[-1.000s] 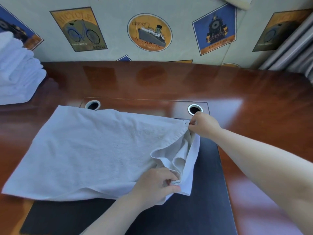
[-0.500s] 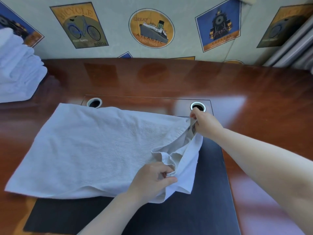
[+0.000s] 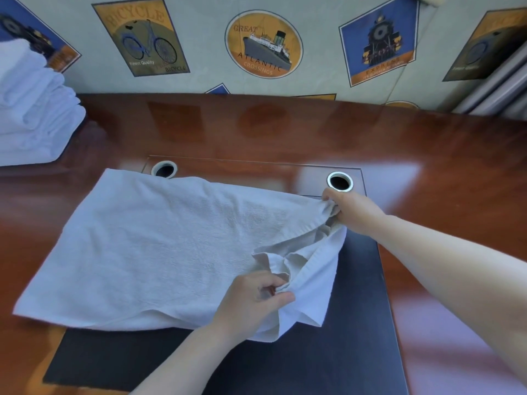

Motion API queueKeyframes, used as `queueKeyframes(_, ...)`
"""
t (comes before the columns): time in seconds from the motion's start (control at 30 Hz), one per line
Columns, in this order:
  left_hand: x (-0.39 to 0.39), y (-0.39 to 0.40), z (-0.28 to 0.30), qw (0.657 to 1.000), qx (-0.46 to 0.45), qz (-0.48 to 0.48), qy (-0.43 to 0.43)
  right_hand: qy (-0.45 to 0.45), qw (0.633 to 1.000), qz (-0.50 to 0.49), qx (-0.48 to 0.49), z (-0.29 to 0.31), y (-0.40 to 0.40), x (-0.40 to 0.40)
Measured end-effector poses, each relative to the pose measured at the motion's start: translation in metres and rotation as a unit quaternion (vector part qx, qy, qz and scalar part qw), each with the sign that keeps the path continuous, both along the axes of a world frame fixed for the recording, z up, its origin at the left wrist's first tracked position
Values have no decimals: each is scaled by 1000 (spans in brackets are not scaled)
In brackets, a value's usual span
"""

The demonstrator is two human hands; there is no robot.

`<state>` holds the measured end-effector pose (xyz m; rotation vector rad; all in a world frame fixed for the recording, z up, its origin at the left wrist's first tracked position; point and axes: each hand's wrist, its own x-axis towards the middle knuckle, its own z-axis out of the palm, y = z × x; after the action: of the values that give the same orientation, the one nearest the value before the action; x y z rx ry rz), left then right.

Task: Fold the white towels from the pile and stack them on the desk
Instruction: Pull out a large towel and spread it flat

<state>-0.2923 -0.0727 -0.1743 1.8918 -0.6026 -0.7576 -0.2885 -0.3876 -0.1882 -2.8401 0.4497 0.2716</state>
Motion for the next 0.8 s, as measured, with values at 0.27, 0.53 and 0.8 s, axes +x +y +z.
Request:
queueKeyframes(0.27, 16, 18, 13, 999, -32, 43, -7, 54, 995, -12, -86, 9, 31, 14)
queueKeyframes(0.53, 54, 63, 56, 992, -62, 41, -98, -75, 987, -125, -73, 99, 43, 20)
queueKeyframes(0.8, 123, 92, 143, 952, -156, 70, -253, -121, 962, -226, -94, 246, 73, 41)
